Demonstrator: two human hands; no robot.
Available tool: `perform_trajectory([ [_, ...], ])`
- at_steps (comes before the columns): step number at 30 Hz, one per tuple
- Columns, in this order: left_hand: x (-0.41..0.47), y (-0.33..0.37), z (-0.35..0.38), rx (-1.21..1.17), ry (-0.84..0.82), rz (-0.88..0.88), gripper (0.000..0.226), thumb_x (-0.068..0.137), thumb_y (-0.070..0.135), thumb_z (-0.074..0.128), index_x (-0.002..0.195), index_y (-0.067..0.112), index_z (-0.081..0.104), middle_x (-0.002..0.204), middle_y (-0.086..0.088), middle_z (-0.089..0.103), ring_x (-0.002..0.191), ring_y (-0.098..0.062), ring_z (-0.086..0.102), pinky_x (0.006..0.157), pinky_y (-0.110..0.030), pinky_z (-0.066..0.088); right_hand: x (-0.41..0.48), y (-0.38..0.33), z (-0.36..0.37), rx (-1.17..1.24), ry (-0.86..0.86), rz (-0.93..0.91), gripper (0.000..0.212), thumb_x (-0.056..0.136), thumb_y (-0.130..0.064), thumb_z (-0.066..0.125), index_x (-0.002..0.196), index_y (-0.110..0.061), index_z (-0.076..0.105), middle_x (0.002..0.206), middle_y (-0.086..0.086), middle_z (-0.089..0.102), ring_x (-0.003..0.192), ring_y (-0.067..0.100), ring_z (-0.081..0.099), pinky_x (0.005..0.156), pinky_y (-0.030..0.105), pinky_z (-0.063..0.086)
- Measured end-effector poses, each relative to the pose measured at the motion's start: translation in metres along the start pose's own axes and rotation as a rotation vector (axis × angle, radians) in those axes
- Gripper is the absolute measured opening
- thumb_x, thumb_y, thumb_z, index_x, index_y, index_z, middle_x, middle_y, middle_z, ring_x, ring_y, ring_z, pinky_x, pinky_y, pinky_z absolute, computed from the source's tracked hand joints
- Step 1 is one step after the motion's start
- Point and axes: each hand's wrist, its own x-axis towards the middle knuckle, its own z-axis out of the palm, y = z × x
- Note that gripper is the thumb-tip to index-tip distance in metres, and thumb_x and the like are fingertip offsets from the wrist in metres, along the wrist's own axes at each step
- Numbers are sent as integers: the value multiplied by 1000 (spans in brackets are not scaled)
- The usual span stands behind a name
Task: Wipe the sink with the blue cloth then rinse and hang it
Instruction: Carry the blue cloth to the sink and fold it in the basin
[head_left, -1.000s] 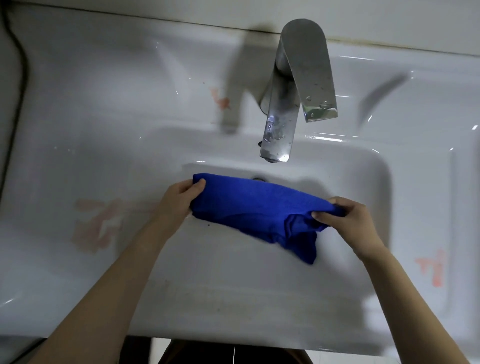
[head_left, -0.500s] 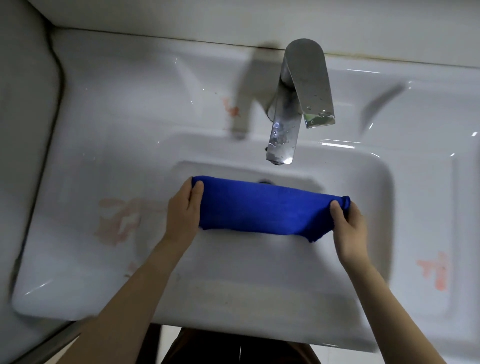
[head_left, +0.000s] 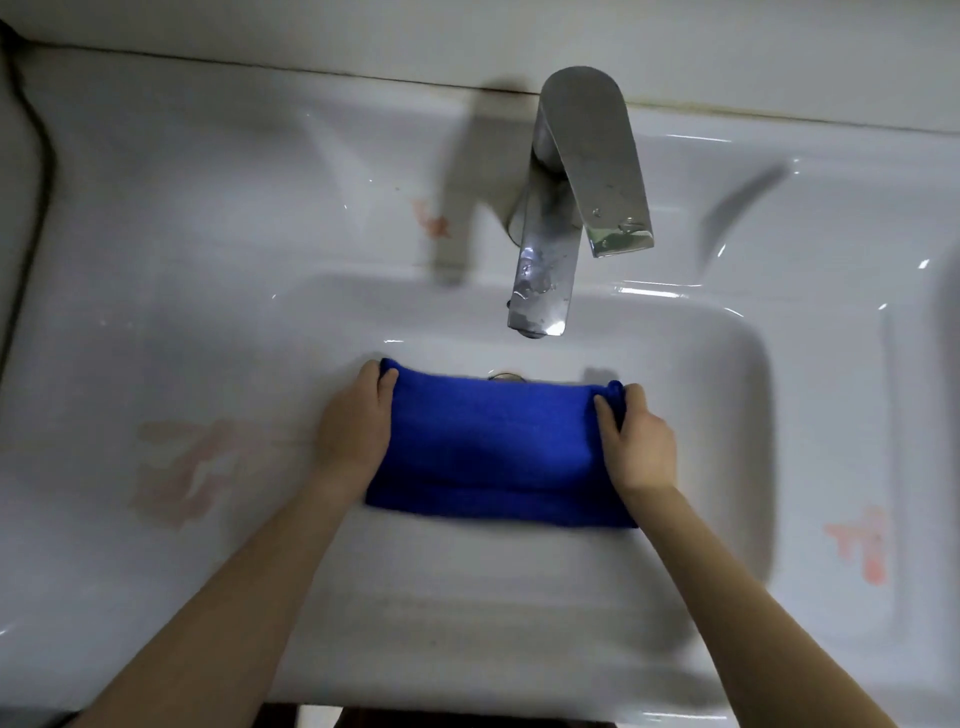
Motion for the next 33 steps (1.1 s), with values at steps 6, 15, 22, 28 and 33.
perform_trajectory([
  [6,7,4,3,79,168,94,34,105,43,25,114,19,47,63,11,41,50,-12,37,57,-31,31,12,4,7,-49,171,-47,32,103,-38,40,108,-7,44,66,8,58,62,40,59,57,38,41],
  [15,-4,18,0,40,114,43,33,102,37,45,118,8,45,100,-13,66,79,-34,63,64,-38,45,12,-5,12,-111,414,-264,48,89,-12,63,133,-1,51,125,23,56,108,39,54,85,45,47],
  [22,-27,17,9,194,105,37,38,96,24,62,116,-4,48,105,-21,58,85,-30,56,66,-34,42,7,14,33,-479,96,-395,63,100,-40,31,156,-13,22,162,8,23,150,32,14,121,47,13],
  [28,-13,26,1,5,-17,-158,35,93,24,66,116,3,50,103,-10,61,94,-33,61,74,-36,45,7,12,27,-548,15,-384,64,101,-43,23,158,-15,11,165,5,11,152,29,3,122,45,4],
  [33,-14,42,-12,-490,-271,-182,14,97,30,55,108,35,48,100,12,59,95,-14,60,72,-31,51,-1,17,-3,-634,83,-349,64,102,-38,34,156,-7,17,163,9,16,151,30,13,121,46,5],
])
